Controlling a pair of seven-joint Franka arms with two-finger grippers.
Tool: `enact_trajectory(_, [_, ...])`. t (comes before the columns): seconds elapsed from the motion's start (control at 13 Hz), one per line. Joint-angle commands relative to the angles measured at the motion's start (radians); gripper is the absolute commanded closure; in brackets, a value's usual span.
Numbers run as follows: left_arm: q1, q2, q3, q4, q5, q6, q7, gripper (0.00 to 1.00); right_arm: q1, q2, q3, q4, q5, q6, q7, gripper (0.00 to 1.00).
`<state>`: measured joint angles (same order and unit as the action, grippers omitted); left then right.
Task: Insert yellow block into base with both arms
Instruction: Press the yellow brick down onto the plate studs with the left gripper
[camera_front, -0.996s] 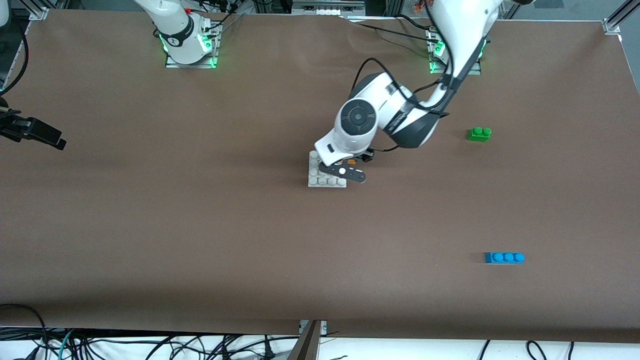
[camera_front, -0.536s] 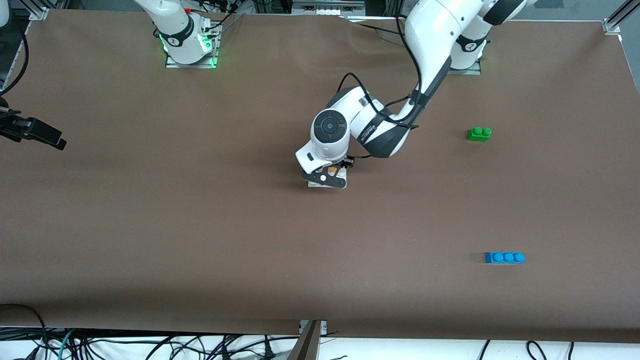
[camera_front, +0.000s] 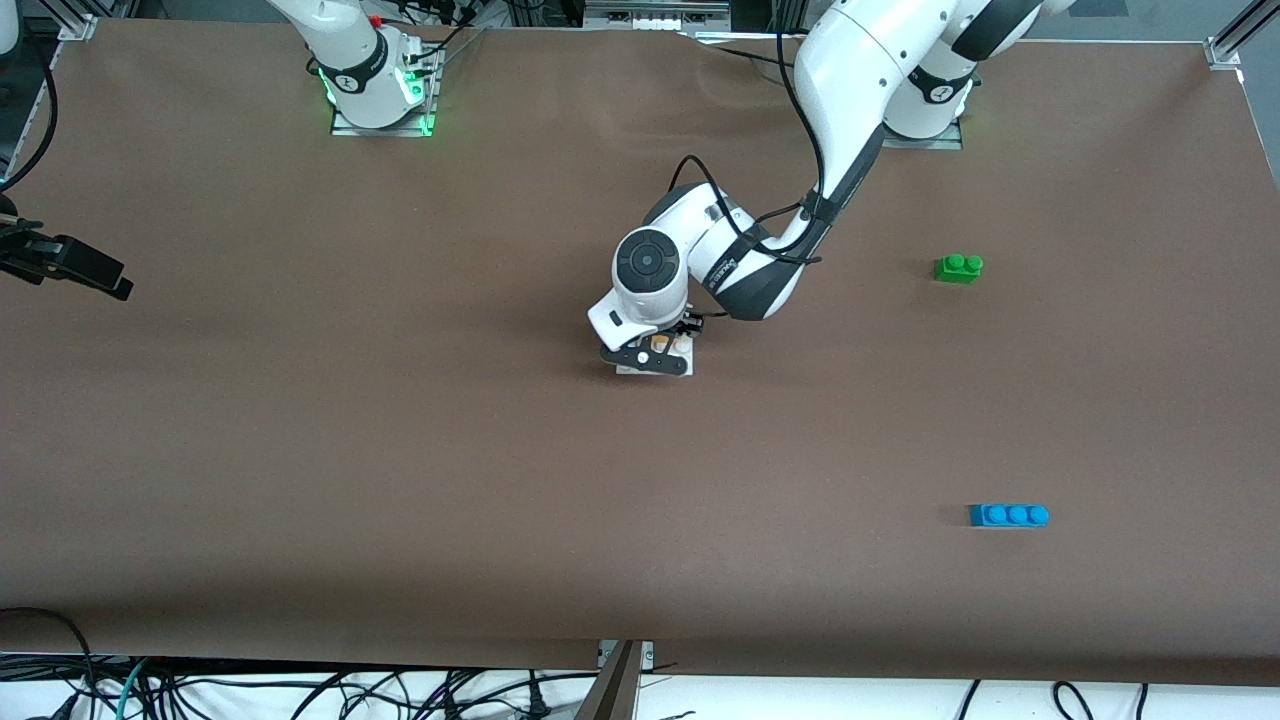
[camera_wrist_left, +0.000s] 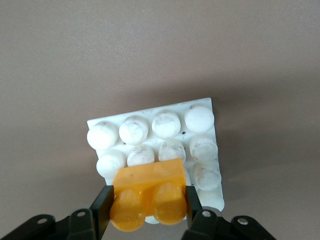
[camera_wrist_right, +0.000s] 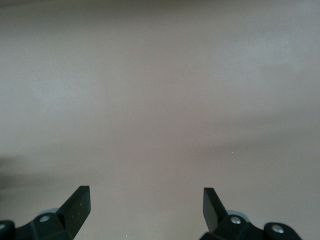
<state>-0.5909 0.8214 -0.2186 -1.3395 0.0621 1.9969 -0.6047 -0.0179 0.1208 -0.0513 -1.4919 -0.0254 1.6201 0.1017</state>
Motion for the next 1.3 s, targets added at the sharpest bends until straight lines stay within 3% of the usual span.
enact_trajectory(0.0, [-0.014,0.015,0.01,0.033,0.028,-0.007,-0.021,0.73,-0.008,-0.004,0.005,0.002,0.007,-0.009,-0.014,0.0])
enact_trajectory(1.23, [-0.026,0.012,0.001,0.003,0.028,-0.02,-0.004,0.73,-0.008,-0.004,0.005,0.002,0.007,-0.008,-0.016,0.0])
